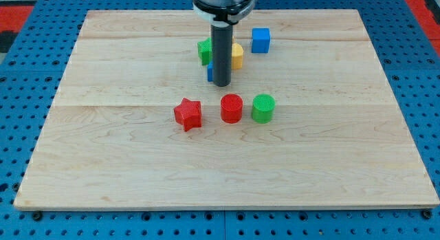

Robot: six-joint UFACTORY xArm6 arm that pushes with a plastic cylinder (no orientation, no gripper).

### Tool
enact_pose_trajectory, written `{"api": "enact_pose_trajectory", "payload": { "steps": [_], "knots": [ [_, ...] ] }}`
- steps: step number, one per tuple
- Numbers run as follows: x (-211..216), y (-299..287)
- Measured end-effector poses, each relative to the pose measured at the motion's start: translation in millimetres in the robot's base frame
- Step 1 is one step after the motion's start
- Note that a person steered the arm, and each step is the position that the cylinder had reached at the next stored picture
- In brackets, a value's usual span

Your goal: Move the red star to the bottom right of the heart

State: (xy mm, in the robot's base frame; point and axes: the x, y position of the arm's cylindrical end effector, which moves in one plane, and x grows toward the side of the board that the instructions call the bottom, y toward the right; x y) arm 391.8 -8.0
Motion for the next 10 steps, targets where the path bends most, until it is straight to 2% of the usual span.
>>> {"api": "enact_pose_trajectory", "payload": {
  "steps": [3,5,7,9,10],
  "knots": [
    [19.6,-30.7],
    [21.8,-100.3],
    [109.8,-97.2],
    [78.7,-77.0],
    [76.7,-50.6]
  ]
}}
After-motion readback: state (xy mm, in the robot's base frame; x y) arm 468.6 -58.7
